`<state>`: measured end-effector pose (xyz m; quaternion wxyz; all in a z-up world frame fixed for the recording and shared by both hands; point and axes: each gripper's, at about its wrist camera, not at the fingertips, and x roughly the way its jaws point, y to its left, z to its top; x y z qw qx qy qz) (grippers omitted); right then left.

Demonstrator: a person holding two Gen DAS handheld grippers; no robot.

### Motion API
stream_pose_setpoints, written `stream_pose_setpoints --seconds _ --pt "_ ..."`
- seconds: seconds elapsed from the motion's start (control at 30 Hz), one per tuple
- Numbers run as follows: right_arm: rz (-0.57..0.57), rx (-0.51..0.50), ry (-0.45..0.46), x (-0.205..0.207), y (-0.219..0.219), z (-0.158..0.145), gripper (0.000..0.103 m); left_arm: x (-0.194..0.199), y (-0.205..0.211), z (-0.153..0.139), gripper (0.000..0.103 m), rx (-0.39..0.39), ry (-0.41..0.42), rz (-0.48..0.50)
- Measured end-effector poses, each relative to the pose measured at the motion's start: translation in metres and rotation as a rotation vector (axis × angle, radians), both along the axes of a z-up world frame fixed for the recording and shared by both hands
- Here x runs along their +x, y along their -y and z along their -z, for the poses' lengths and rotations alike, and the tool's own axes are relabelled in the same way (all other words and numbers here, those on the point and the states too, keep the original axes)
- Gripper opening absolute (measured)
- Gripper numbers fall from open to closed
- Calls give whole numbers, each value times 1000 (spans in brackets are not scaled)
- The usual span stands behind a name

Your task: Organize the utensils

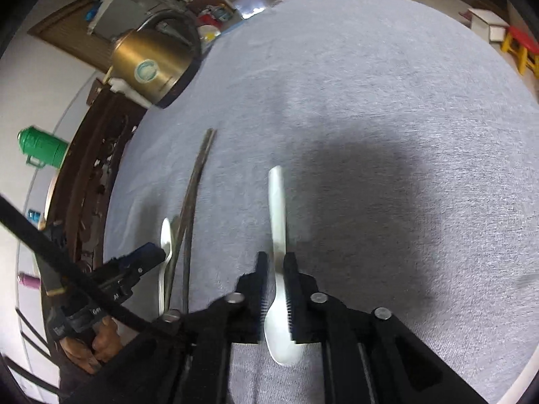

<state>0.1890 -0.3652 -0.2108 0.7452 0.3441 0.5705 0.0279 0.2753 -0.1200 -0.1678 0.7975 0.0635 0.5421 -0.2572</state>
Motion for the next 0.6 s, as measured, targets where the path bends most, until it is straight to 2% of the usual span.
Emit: stream_pose_setpoints --seconds 0.03,0.07,0.17,0.27,0.33,0.43,0.47,0.53,0.6 --pt "24 11 7 2 6 -1 27 3 0 1 35 1 1 3" --pt "40 10 8 3 11 -2 28 4 0 1 35 2 3 5" --pt "53 0 4 6 13 -5 29 2 -5 2 35 0 2 14" --pt "16 -18 -2 -2 13 -10 29 -8 -12 3 36 8 26 44" --pt "-30 -36 -13 -14 7 -12 29 -16 -18 3 41 18 35 57" --pt "-53 -19 -12 -35 -3 -12 29 -28 -24 5 41 20 42 73" --pt "-56 -11 -9 -41 -6 -12 31 -30 -27 5 41 19 41 73" --pt "-61 -2 3 -54 -13 -14 44 -38 -34 5 41 19 39 67" --pt "-59 2 21 -61 -19 -16 45 -40 -36 6 41 26 46 65"
